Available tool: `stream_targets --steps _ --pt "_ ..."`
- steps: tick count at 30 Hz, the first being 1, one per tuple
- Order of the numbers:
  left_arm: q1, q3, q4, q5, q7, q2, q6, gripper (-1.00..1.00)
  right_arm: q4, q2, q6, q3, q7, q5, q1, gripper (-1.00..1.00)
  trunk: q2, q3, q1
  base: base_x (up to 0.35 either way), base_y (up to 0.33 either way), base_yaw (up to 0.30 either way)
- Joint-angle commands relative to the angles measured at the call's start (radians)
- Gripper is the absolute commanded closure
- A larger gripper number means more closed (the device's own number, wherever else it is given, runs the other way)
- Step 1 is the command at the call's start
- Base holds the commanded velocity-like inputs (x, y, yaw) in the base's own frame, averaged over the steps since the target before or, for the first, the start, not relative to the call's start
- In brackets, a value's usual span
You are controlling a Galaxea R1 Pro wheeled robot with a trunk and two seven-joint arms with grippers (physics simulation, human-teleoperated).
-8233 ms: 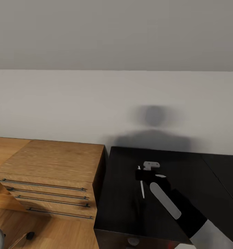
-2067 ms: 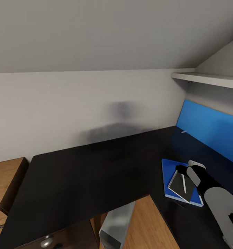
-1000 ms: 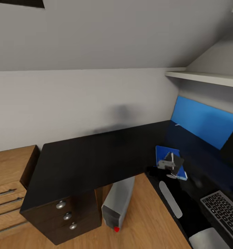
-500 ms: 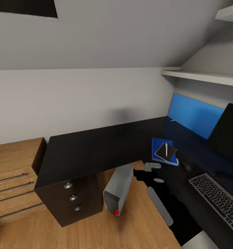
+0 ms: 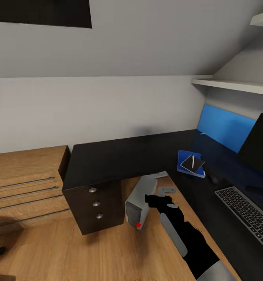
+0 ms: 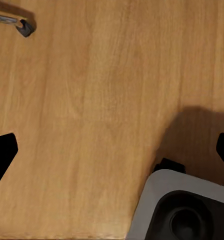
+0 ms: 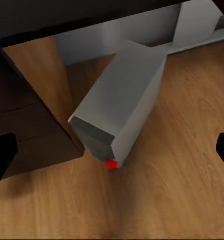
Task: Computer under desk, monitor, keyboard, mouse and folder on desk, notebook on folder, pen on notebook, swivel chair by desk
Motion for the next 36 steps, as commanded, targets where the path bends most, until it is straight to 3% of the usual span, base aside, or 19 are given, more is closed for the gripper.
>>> stream_targets --steps 1,5,11,13,19,20,22,23,24,26,27,29,36 --pt "0.000 -0.003 -0.002 0.011 0.001 0.001 -0.001 -1.00 0.009 0.006 -0.003 0.002 -0.010 -0.009 -0.001 -1.00 -0.001 -0.001 0.000 -0.279 0.000 0.272" --pt "0.001 -0.003 -0.001 0.015 0.000 0.003 0.001 -1.00 0.059 0.027 -0.062 0.025 -0.012 0.017 0.000 -1.00 -0.001 -0.001 0.000 -0.201 0.000 0.274" --pt "0.000 -0.003 -0.001 0.015 0.000 0.002 0.001 -1.00 0.134 0.025 -0.151 0.043 -0.012 0.032 0.035 -1.00 -0.001 0.001 0.000 -0.119 0.000 0.275" --pt "0.000 -0.003 -0.001 0.015 0.000 0.002 0.001 -1.00 0.204 0.023 -0.262 0.046 -0.012 0.062 0.101 -1.00 -0.001 0.002 0.000 -0.102 0.000 0.253" --pt "0.001 -0.004 -0.001 0.014 0.001 0.002 0.001 -1.00 0.339 0.022 -0.441 0.047 -0.014 0.173 0.166 -1.00 -0.001 0.008 0.000 -0.059 0.000 0.238" --pt "0.000 -0.004 -0.001 0.014 0.001 0.002 0.001 -1.00 0.404 0.023 -0.519 0.048 -0.019 0.215 0.182 -1.00 -0.001 0.009 0.000 -0.020 0.000 0.227" --pt "0.000 -0.004 -0.001 0.014 0.001 0.002 0.001 -1.00 0.482 0.024 -0.606 0.048 -0.030 0.251 0.193 -1.00 -0.001 0.011 0.000 -0.015 0.000 0.225" --pt "0.000 -0.004 -0.001 0.014 0.001 0.002 0.001 -1.00 0.620 0.027 -0.753 0.049 -0.053 0.292 0.203 -1.00 -0.001 0.012 0.000 -0.007 0.000 0.216" --pt "0.001 -0.004 -0.001 0.014 0.001 0.002 0.001 -1.00 0.670 0.027 -0.809 0.049 -0.061 0.301 0.205 -1.00 -0.001 0.013 0.000 -0.005 0.000 0.212" --pt "0.001 -0.004 0.000 0.014 0.001 0.002 0.002 -1.00 0.769 0.029 -0.922 0.050 -0.072 0.315 0.208 -1.00 -0.001 0.015 0.000 -0.004 0.000 0.204" --pt "0.000 -0.004 0.000 0.014 0.000 0.001 0.002 -1.00 0.862 0.029 -1.035 0.050 -0.079 0.324 0.210 -1.00 -0.001 0.017 0.000 -0.002 0.000 0.194" --pt "0.000 -0.004 0.000 0.013 0.000 0.001 0.002 -1.00 0.946 0.029 -1.144 0.050 -0.084 0.329 0.212 -1.00 -0.001 0.019 0.000 -0.002 0.000 0.189" --pt "0.000 -0.004 0.001 0.013 0.000 0.001 0.001 -1.00 1.149 0.021 -1.442 0.046 -0.091 0.331 0.213 -1.00 -0.001 0.028 0.000 -0.001 0.000 0.183"
